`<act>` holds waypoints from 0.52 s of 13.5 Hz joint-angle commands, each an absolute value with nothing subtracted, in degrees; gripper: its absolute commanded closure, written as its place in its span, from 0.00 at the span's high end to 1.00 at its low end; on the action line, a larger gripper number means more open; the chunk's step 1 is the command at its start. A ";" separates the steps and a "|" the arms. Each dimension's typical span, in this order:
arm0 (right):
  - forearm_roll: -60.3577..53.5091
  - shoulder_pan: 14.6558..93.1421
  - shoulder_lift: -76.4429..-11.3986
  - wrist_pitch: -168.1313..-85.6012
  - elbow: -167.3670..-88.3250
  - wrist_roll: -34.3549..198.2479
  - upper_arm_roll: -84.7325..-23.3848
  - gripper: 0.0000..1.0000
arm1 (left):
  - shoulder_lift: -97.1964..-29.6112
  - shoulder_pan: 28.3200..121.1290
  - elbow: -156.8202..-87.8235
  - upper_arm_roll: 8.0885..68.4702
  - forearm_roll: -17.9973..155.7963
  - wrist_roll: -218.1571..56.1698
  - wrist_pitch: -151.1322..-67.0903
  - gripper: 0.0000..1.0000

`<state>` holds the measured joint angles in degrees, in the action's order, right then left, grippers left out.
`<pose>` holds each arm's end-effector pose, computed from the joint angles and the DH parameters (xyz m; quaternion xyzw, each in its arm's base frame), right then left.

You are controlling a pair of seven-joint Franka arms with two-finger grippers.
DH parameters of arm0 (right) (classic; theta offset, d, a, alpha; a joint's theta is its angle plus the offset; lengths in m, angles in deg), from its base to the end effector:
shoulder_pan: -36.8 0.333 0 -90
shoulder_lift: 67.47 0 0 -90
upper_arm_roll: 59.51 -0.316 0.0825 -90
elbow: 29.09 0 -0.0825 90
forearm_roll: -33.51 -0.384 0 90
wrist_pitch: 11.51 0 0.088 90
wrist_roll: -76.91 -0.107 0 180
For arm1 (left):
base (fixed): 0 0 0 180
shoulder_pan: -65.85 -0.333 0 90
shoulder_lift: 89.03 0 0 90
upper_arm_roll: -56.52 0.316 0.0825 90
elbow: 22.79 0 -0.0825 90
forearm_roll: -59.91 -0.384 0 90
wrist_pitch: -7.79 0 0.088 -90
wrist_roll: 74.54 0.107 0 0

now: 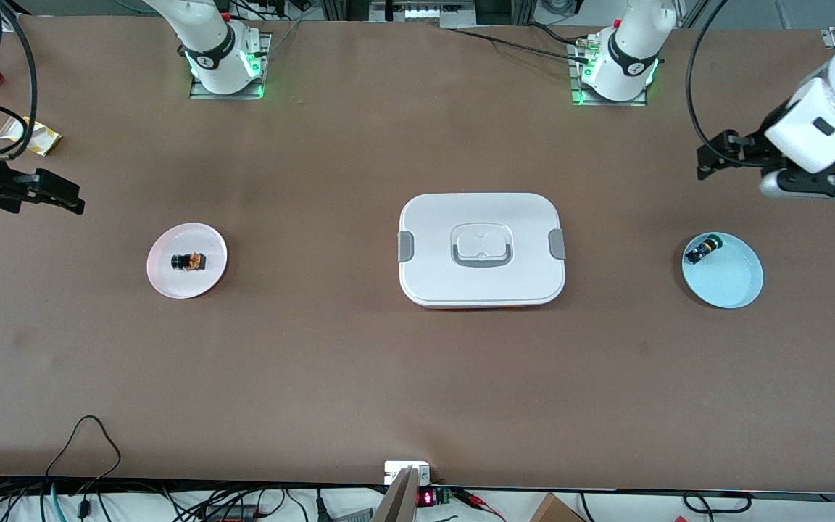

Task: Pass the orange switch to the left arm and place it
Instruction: 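Move the right gripper down over the orange switch on the white plate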

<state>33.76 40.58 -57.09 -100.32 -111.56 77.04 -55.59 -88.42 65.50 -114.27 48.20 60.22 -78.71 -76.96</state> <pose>0.6059 0.0018 0.5796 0.9994 0.0003 -0.0351 0.0083 0.5409 -0.0759 0.5992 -0.9974 0.0332 0.0640 0.0033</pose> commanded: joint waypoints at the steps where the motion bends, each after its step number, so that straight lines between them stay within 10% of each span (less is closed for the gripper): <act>1: 33.95 41.98 -56.14 -100.02 -111.26 77.00 -55.90 1.00 | -87.27 66.90 -112.52 44.58 59.38 -78.15 -72.90 1.00; 7: 34.83 42.34 -49.73 -104.75 -112.05 75.60 -55.64 1.00 | -84.98 69.80 -111.73 41.84 60.26 -74.02 -72.81 1.00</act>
